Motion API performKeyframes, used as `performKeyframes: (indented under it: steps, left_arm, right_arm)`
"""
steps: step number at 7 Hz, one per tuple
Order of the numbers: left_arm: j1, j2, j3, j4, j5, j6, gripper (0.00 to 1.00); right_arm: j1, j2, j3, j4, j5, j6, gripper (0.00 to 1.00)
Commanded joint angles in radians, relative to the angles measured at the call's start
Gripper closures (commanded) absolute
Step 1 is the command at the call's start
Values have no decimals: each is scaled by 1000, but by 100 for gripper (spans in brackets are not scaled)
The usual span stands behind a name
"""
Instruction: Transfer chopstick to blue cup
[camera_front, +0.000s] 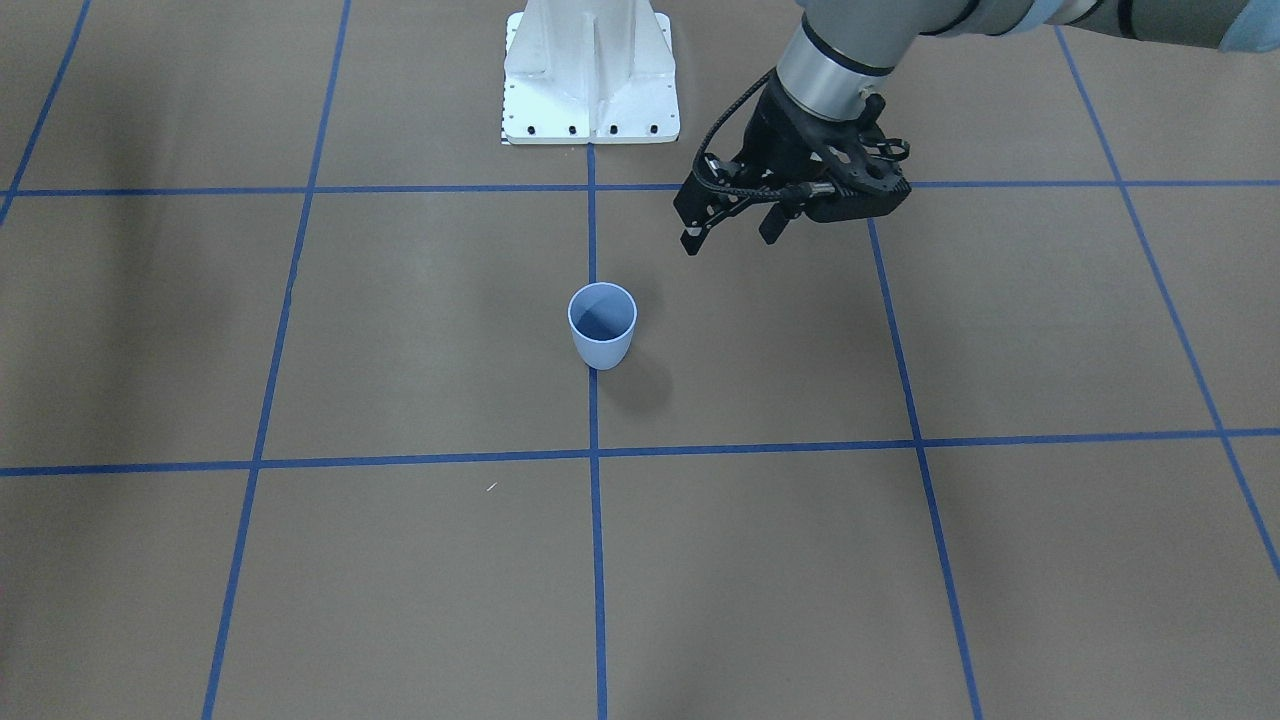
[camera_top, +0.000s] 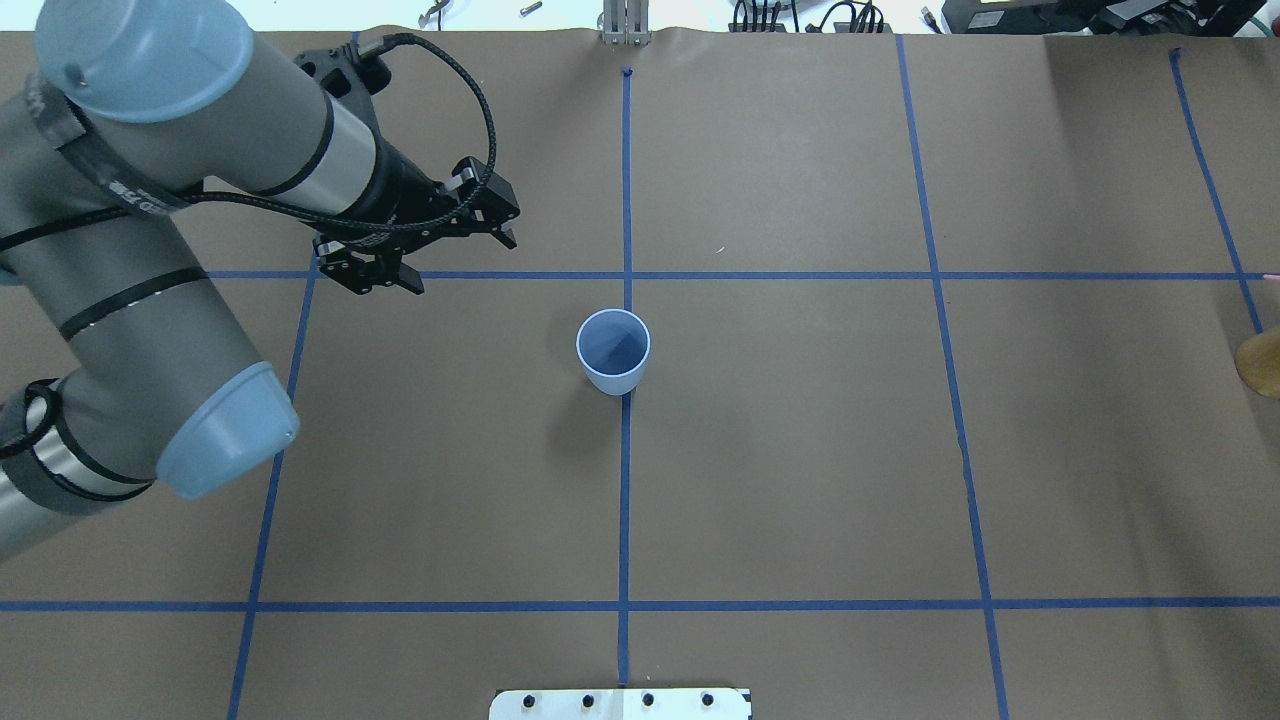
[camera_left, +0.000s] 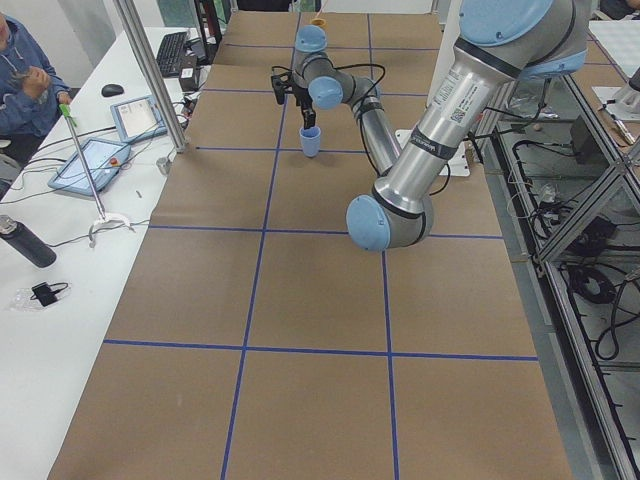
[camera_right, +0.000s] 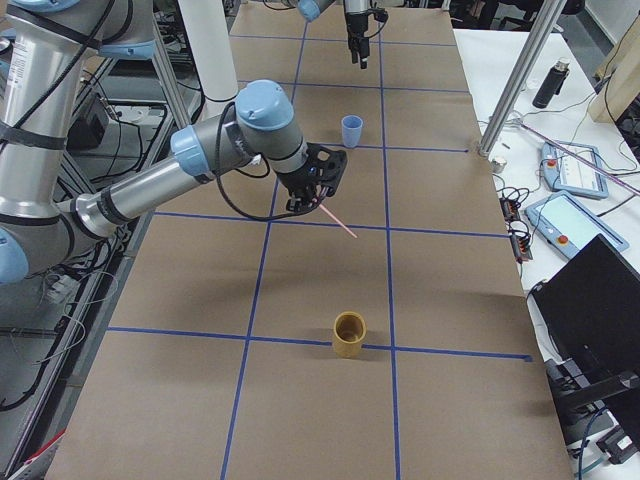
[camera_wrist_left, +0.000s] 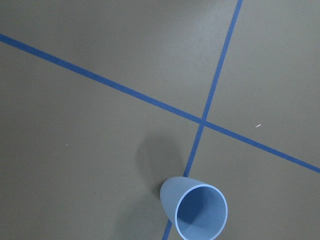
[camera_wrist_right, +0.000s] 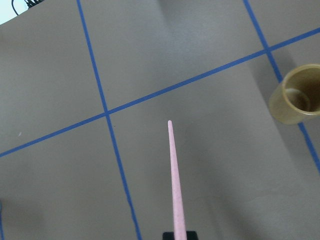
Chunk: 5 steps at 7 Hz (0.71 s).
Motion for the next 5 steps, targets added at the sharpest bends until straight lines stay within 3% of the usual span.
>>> performKeyframes:
  steps: [1, 3, 5]
  left_arm:
    - [-184, 141, -22, 0, -175, 225, 2]
    - [-313, 247, -16, 6, -251, 439, 2]
    - [-340, 289, -6, 0, -254, 494, 2]
  right_arm:
    - [-262, 387, -87, -9, -12, 447, 100]
    - [-436, 699, -243, -9, -17, 753, 100]
    - [-641, 908, -361, -5, -90, 927, 100]
